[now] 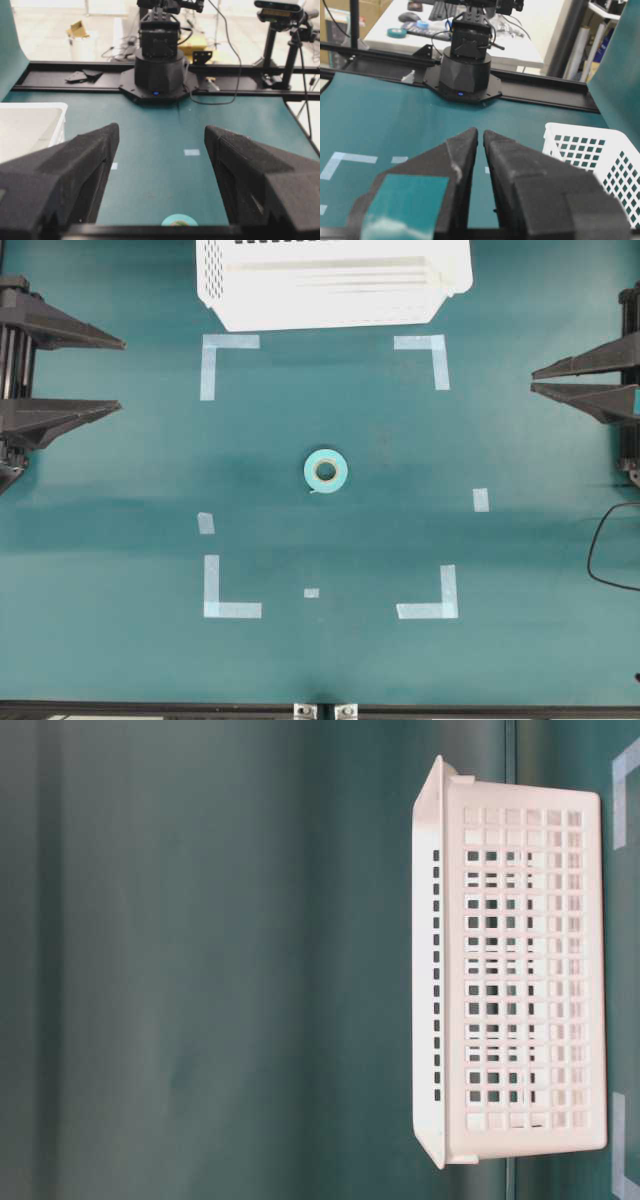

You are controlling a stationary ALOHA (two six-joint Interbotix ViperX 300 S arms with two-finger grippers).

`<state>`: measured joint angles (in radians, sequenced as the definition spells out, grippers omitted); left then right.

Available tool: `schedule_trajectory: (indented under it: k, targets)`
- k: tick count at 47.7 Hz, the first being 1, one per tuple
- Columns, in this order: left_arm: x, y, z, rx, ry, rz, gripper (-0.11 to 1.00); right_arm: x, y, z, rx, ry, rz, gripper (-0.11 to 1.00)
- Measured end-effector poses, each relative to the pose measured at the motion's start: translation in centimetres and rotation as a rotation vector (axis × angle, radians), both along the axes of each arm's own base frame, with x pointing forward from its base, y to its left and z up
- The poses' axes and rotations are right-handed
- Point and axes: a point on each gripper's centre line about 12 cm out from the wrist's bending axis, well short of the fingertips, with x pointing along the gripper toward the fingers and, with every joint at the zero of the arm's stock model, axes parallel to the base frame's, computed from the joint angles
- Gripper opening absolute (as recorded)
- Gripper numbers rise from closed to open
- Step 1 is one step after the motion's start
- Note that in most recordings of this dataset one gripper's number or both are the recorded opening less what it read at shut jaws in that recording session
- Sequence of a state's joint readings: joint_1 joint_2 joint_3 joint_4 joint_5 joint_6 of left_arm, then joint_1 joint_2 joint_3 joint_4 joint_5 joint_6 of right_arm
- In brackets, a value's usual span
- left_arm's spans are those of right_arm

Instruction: Put the tape in the middle into the white basket.

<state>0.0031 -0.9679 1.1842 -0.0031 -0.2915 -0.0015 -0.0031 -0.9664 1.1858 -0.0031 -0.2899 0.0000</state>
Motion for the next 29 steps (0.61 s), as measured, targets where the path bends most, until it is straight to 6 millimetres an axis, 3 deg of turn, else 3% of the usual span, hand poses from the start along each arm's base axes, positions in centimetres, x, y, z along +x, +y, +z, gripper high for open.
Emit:
schedule_trajectory:
  k: [2, 7, 12, 29]
  targets:
    - [0.0, 0.0, 0.0, -0.001, -0.002, -0.001, 0.22, 0.0, 0.0, -0.1, 0.002, 0.002, 0.0, 0.22]
    - [-0.5, -0.2, -0.1, -0.02, -0.006, -0.011, 0.02, -0.2, -0.1, -1.2, 0.0, 0.023, -0.006, 0.03]
    - [-1.0, -0.2, -0.5, -0.02, 0.0, -0.012, -0.08, -0.6, -0.2, -1.8, 0.002, 0.026, -0.012, 0.0]
    - [-4.0, -0.3, -2.5, -0.011, 0.025, -0.016, -0.11, -0.4, -0.2, -2.4, 0.026, 0.046, -0.011, 0.0]
